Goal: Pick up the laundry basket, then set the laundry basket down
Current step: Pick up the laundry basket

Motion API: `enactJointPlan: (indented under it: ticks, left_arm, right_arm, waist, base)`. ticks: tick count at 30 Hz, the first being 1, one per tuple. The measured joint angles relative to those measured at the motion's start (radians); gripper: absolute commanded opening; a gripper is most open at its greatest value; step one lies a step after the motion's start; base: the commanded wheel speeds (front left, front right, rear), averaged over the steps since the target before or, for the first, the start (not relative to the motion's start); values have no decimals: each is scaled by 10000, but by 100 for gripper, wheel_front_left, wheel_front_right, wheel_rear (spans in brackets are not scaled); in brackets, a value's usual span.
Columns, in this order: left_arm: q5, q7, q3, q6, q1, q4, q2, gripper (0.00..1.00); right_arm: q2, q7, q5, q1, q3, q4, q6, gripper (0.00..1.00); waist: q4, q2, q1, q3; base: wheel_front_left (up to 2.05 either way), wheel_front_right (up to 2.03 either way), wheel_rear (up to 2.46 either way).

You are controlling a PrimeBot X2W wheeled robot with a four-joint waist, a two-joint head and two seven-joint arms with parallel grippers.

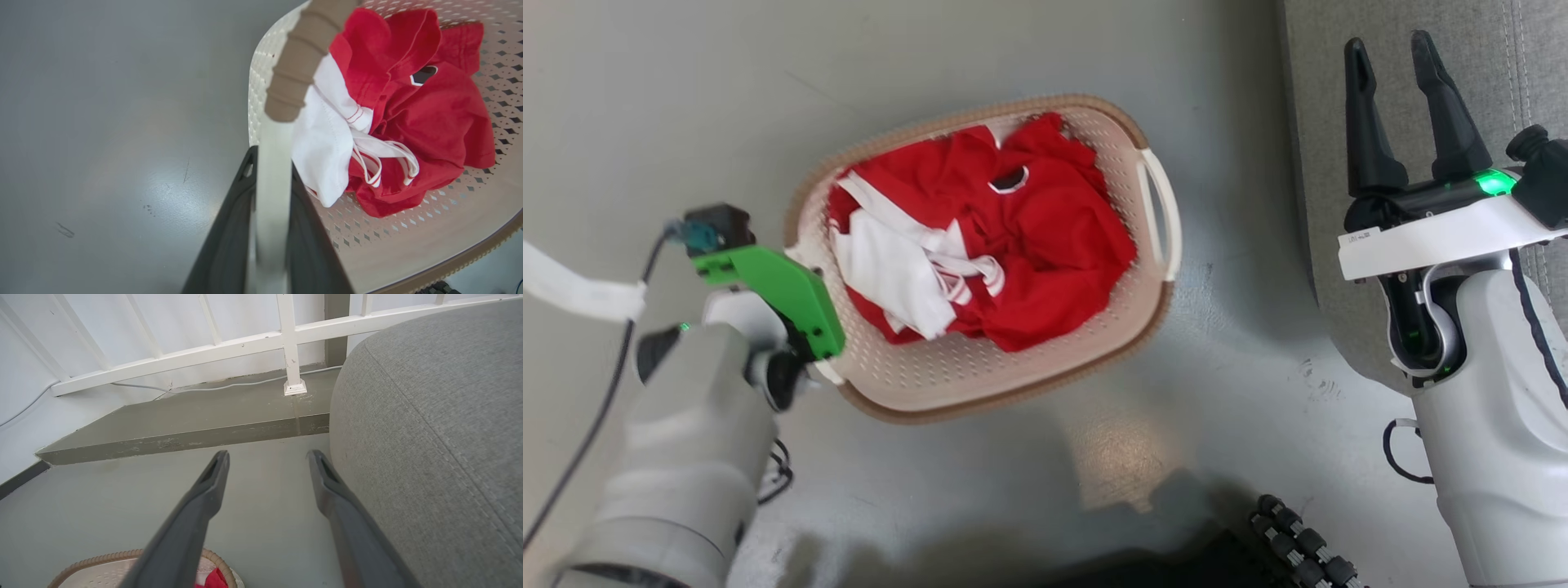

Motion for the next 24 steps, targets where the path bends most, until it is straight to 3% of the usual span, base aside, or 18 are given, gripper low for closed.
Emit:
enactJointPlan:
  ticks: [10, 23, 24]
  left_arm:
    - [54, 853, -267, -190, -406, 405, 127, 0]
    - [38, 867, -245, -309, -654, 694, 117, 0]
    - [38, 867, -247, -314, -690, 708, 115, 21]
  right_arm:
    - [-10, 0, 27, 0, 180, 12, 0, 100]
    - [-59, 2, 77, -1, 222, 10, 0, 100]
    - [-61, 0, 81, -1, 240, 10, 0, 100]
  waist:
    - [-113, 0, 0, 60]
    - [-252, 0, -1, 267]
    - [-257, 0, -1, 277]
  base:
    - [0, 0, 0]
    - [0, 0, 0]
    - [0, 0, 0]
